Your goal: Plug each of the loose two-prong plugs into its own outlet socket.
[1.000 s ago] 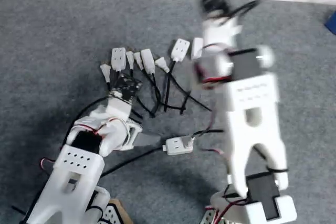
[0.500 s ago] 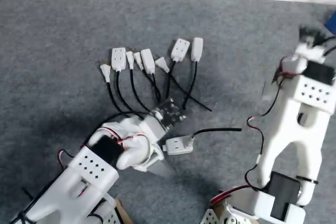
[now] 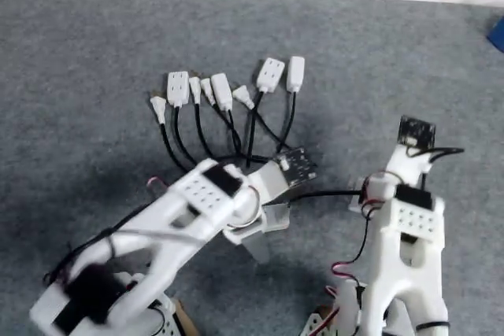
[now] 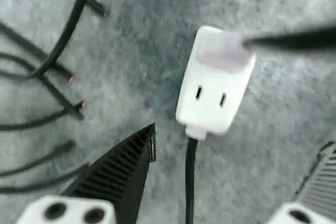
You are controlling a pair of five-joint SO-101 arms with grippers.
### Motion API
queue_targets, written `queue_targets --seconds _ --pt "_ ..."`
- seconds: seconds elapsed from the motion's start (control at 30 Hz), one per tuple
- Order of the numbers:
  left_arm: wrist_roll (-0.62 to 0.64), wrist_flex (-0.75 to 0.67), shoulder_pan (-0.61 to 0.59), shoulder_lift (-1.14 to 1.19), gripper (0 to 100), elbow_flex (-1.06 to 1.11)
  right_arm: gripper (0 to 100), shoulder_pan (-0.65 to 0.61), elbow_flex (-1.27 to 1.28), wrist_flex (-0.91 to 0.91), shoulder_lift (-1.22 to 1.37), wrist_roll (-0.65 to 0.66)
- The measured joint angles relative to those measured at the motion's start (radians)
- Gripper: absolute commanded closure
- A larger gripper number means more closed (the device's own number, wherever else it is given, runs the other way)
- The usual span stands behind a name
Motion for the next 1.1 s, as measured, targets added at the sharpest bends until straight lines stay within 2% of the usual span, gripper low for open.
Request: queue_targets --seconds 0.1,0.33,0.6,0.8,1.1 --pt "-0.008 -0.018 0.0 0.095 57 -0.052 70.9 -0.002 0.018 -0.012 -0.015 0.008" --pt "-0.064 -0.021 -0.015 0.229 71 -0.144 70.9 -0.002 0.018 -0.015 -0.023 0.011" --pt "-0.092 -0.021 -0.1 0.256 71 -0.218 70.9 -0.006 0.026 -0.015 -0.023 0.011" --pt "-0.092 -0.025 -0.094 0.256 64 -0.224 70.9 -0.012 0.028 -0.015 -0.023 0.011" --pt "-0.138 -0.025 0.017 0.256 65 -0.224 70.9 -0.017 0.031 -0.015 -0.023 0.011"
